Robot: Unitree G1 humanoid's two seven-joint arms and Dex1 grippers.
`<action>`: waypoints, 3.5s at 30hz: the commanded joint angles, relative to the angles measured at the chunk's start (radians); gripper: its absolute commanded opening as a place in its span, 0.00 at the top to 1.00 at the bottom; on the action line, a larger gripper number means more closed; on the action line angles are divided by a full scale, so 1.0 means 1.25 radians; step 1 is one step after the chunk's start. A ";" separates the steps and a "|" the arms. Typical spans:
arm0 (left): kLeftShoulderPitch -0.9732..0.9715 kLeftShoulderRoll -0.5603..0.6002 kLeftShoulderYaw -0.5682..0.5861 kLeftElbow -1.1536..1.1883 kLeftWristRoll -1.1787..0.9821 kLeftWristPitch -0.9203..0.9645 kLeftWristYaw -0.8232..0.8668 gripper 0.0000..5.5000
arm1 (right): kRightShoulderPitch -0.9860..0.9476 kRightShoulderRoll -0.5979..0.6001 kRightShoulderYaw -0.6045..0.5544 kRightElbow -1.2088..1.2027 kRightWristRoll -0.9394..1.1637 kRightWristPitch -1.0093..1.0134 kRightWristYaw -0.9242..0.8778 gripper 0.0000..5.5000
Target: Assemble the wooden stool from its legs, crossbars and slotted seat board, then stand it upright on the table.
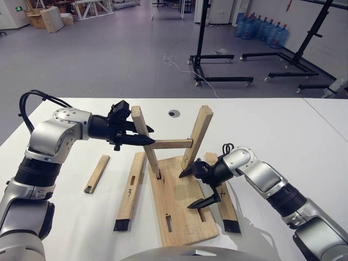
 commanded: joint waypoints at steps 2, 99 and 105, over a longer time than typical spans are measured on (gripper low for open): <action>0.075 -0.024 -0.041 -0.048 -0.003 0.032 0.028 0.63 | 0.008 -0.003 0.002 0.022 -0.037 0.010 -0.031 0.02; -0.002 -0.074 -0.329 0.216 0.183 -0.253 0.015 0.63 | -0.031 -0.005 -0.375 -0.095 0.509 0.258 0.066 0.02; 0.003 -0.068 -0.327 0.220 0.181 -0.260 0.022 0.63 | -0.058 0.046 -0.338 -0.057 0.439 0.199 0.020 0.02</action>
